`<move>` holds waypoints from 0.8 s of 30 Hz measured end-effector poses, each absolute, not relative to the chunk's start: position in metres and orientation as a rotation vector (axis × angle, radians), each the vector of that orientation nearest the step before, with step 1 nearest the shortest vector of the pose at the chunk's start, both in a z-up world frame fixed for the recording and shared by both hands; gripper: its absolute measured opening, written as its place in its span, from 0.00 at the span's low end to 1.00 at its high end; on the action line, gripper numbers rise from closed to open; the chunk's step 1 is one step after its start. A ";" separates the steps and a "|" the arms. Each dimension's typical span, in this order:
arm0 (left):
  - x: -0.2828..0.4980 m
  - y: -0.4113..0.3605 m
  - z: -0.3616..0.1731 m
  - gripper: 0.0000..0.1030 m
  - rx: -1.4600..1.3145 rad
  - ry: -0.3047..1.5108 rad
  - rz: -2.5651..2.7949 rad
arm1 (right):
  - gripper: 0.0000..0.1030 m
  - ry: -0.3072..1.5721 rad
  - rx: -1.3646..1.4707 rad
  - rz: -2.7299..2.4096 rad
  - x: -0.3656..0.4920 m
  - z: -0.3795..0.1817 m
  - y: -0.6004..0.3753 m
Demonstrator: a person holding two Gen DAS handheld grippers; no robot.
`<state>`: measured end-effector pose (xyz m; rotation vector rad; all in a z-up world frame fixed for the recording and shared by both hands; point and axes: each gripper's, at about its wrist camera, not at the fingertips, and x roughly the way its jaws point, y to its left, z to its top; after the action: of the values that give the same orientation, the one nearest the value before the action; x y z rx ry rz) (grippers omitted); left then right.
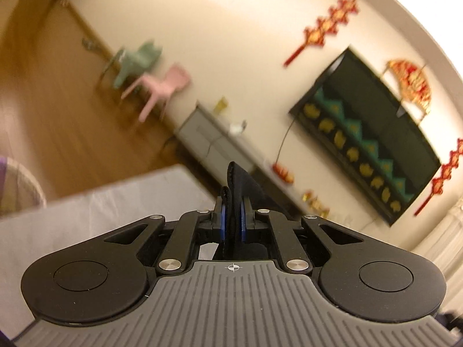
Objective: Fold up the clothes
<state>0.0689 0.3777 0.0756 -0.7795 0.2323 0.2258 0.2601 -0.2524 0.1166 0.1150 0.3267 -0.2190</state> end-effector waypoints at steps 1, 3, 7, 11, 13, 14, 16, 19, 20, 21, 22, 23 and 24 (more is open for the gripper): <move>0.074 0.377 0.071 0.00 -0.787 0.267 0.226 | 0.07 0.443 0.071 -0.238 0.271 0.097 -0.261; 0.087 0.372 0.062 0.00 -0.790 0.339 0.189 | 0.16 0.656 0.032 -0.251 0.285 0.053 -0.280; 0.105 0.350 0.051 0.00 -0.738 0.429 0.113 | 0.48 0.705 0.132 -0.326 0.247 -0.015 -0.325; 0.113 0.330 0.054 0.00 -0.651 0.438 0.102 | 0.56 0.720 0.141 -0.323 0.206 -0.060 -0.343; 0.111 0.329 0.055 0.00 -0.639 0.425 0.104 | 0.69 0.735 0.081 -0.274 0.194 -0.074 -0.332; 0.111 0.330 0.056 0.00 -0.643 0.417 0.105 | 0.73 0.747 0.044 -0.239 0.193 -0.079 -0.324; 0.109 0.332 0.057 0.00 -0.653 0.393 0.099 | 0.78 0.760 -0.046 -0.171 0.198 -0.083 -0.303; 0.105 0.333 0.060 0.00 -0.655 0.359 0.079 | 0.83 0.768 -0.169 -0.181 0.221 -0.094 -0.289; 0.105 0.331 0.062 0.00 -0.647 0.350 0.065 | 0.70 0.789 -0.180 -0.189 0.229 -0.101 -0.289; 0.104 0.329 0.063 0.00 -0.640 0.340 0.051 | 0.32 0.807 -0.181 -0.192 0.235 -0.107 -0.289; 0.103 0.326 0.064 0.00 -0.634 0.329 0.038 | 0.07 0.812 -0.144 -0.169 0.240 -0.106 -0.292; 0.097 0.325 0.068 0.00 -0.634 0.283 0.043 | 0.00 0.805 -0.114 -0.152 0.242 -0.103 -0.294; 0.089 0.327 0.073 0.00 -0.643 0.217 0.058 | 0.00 0.749 -0.116 -0.164 0.237 -0.089 -0.292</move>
<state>0.0892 0.3267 0.0735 -0.6425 0.2168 0.0578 0.2369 -0.2921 -0.0888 -0.1157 0.7491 -0.1640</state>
